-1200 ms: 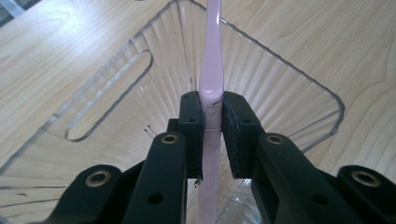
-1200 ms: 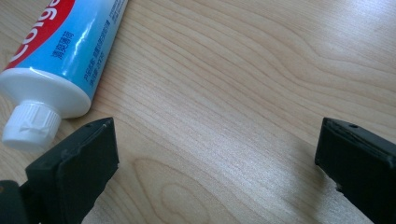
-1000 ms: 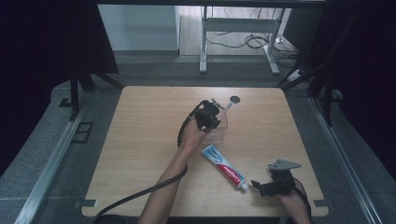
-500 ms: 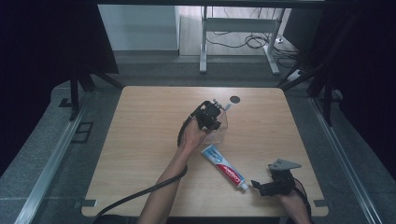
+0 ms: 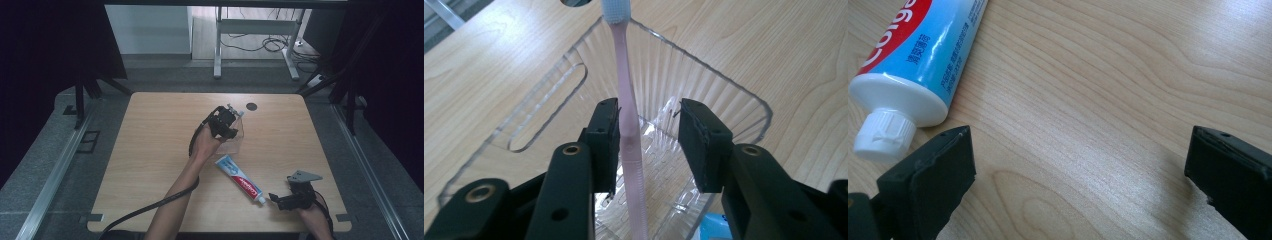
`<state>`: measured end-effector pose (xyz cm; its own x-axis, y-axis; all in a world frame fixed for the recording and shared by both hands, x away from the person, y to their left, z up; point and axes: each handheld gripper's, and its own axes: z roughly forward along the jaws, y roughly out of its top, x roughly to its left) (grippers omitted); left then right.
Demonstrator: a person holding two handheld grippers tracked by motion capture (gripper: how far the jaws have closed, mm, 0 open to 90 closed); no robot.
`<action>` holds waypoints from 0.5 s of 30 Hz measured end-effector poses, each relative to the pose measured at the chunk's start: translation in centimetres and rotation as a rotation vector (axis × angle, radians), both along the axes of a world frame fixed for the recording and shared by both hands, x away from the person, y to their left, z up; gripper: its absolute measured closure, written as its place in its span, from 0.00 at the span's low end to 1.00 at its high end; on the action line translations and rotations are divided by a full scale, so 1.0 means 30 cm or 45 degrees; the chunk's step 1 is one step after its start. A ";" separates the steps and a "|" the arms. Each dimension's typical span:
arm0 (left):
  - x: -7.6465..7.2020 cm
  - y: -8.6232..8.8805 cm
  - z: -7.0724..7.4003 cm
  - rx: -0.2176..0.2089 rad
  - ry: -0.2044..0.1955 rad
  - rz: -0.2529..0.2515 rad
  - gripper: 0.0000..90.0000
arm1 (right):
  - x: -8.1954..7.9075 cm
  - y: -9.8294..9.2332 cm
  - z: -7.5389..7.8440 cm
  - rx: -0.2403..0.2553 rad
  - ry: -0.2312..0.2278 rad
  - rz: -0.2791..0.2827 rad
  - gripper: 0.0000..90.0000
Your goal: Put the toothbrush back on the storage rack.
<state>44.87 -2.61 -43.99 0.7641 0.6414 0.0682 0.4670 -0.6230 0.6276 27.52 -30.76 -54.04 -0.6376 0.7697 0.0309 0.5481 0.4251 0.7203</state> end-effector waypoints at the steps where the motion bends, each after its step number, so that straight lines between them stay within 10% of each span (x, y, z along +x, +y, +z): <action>1: -0.002 0.003 0.005 -0.007 -0.003 -0.002 0.66 | 0.000 0.000 0.000 0.000 0.000 0.000 0.00; 15: -0.032 0.054 0.063 -0.138 -0.014 -0.002 0.54 | -0.001 0.000 0.002 -0.001 -0.007 -0.004 0.00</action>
<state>43.91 -0.99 -42.10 0.7647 0.6443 0.0066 0.4588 -0.5517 0.6965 27.48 -30.77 -53.97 -0.6353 0.7718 0.0271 0.5458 0.4238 0.7228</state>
